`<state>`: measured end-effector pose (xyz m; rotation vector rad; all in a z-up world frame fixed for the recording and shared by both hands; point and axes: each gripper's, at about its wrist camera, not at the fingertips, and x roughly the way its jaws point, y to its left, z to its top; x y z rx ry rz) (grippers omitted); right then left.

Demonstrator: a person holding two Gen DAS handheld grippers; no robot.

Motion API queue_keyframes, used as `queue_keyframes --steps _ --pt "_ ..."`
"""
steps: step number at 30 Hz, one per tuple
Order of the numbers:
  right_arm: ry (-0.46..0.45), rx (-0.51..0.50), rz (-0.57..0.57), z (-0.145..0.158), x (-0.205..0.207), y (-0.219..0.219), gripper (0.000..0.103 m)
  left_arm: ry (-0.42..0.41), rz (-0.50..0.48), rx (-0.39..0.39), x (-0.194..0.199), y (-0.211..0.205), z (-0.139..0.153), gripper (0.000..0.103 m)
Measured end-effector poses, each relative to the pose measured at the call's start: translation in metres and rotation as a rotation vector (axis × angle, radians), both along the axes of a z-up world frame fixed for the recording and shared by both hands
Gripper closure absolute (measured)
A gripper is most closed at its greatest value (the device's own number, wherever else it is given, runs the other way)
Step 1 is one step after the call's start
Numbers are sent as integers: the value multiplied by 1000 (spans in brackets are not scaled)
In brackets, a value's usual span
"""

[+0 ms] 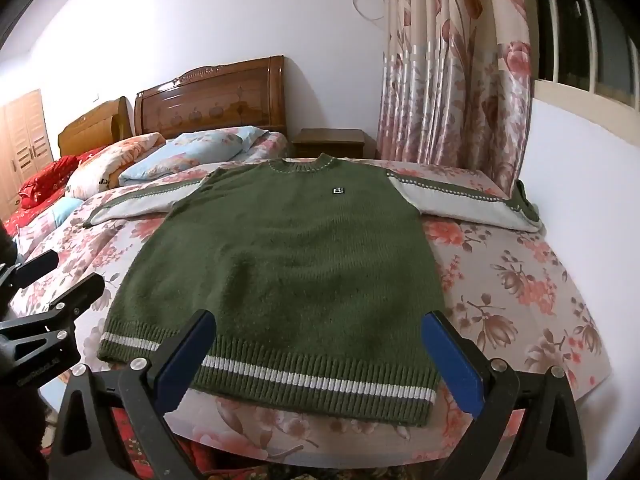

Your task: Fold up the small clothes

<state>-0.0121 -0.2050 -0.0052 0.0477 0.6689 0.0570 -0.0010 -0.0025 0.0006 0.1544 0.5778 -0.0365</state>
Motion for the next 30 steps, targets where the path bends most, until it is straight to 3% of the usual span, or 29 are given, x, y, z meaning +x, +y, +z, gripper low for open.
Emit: queue_keyframes --steps 30 --pt "12 18 -12 -3 0 -3 0 9 -1 0 1 0 -3 22"
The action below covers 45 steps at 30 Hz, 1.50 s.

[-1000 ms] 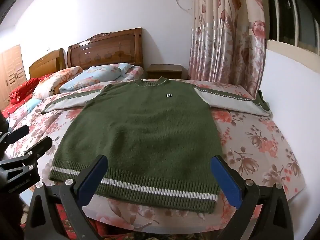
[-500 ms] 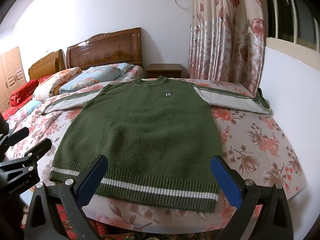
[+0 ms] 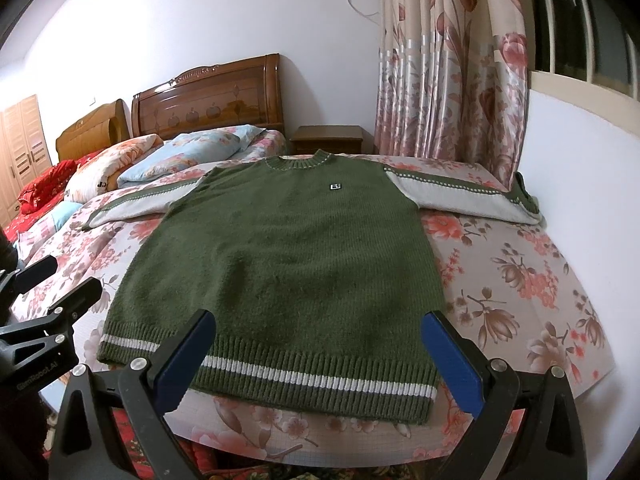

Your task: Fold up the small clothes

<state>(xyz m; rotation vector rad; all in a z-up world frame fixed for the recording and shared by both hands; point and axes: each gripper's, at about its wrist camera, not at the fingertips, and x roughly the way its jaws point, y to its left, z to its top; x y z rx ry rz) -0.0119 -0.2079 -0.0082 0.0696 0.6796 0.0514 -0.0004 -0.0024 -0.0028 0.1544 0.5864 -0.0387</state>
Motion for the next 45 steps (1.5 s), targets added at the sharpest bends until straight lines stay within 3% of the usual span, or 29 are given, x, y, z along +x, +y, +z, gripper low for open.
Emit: queue_keyframes --steps 34,45 --pt "31 24 -8 -9 4 -5 0 17 -4 -7 2 1 -9 22" --pt "131 100 -133 -35 28 -50 0 188 -20 8 74 1 -39 22"
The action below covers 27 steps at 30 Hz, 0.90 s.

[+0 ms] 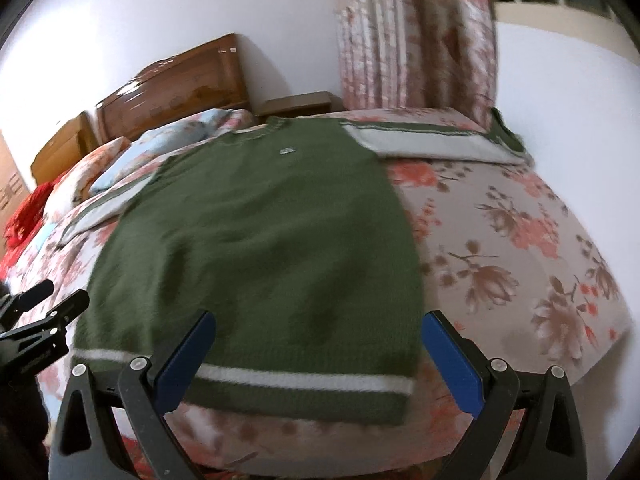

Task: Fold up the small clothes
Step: 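Grasp the cuff of the cream sleeve with the right gripper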

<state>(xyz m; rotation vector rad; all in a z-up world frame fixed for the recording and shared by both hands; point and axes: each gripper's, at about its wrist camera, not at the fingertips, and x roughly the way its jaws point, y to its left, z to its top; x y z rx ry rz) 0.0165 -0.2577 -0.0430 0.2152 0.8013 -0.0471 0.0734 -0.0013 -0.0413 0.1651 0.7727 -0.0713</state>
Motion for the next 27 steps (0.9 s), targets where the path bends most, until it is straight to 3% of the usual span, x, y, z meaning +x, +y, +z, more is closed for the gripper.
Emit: queue_keyframes --steps 5,9,13,17,22,25,27 --pt "4 33 -111 0 26 -49 0 24 -9 31 79 -12 -5 22" --pt "9 88 -279 -2 65 -117 0 45 -3 58 150 -28 -16 25" --pt "11 134 -421 -8 106 -184 0 70 9 51 197 -36 -32 29" --pt "55 -41 -495 -9 154 -224 0 88 18 -15 210 -29 -46 28" --pt "102 -267 -414 -16 210 -236 0 130 26 -141 217 -11 -51 20" --pt "109 -378 -394 -21 232 -245 0 145 1 -134 215 -16 -51 6" --pt "138 -394 -393 -26 238 -254 0 158 -11 -120 217 -20 -53 1"
